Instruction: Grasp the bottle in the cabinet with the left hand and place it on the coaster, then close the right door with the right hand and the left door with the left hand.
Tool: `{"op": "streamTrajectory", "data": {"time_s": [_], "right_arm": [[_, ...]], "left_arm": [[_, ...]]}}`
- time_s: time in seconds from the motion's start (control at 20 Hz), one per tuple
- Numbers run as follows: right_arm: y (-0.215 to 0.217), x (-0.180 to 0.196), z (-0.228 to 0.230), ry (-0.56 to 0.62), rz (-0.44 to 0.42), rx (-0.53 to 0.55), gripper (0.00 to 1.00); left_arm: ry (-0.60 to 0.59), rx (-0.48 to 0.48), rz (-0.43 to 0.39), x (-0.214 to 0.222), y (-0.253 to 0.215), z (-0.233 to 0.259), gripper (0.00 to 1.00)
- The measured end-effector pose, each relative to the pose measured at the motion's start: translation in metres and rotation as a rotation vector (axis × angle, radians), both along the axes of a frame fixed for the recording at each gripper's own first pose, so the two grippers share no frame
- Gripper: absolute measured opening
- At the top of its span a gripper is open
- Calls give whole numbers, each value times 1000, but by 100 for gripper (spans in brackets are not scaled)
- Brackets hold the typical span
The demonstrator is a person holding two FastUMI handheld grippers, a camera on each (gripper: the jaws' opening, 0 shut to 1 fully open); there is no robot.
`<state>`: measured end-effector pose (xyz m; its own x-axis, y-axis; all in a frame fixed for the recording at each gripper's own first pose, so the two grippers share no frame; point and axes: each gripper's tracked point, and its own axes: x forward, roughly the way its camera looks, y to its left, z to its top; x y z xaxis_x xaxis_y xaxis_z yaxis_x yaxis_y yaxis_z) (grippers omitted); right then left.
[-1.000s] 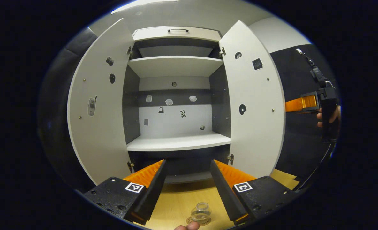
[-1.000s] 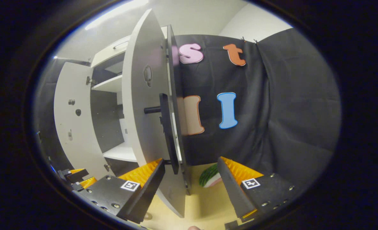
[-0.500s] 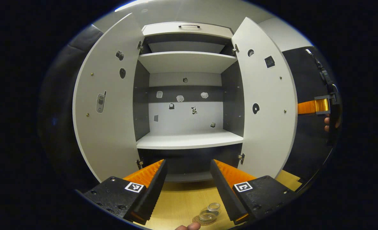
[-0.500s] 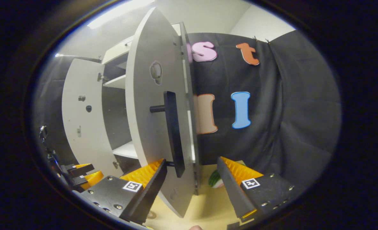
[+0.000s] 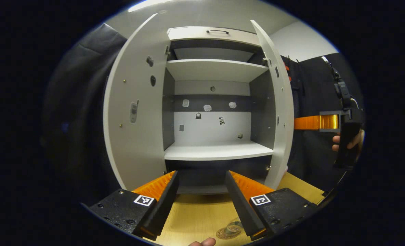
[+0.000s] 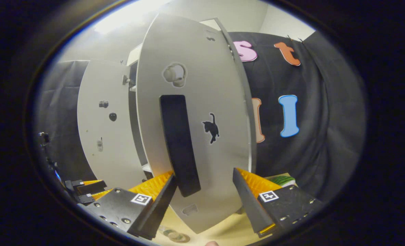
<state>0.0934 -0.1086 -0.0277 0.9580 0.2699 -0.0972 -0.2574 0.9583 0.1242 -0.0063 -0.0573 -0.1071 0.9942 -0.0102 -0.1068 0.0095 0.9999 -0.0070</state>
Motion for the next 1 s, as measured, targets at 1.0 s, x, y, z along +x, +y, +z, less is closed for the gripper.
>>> {"op": "streamTrajectory", "data": {"time_s": [1.0], "right_arm": [[96,119,-5,-117,-140,-114,100]], "left_arm": [[-74,-69,219,-33,171,54,86]]}}
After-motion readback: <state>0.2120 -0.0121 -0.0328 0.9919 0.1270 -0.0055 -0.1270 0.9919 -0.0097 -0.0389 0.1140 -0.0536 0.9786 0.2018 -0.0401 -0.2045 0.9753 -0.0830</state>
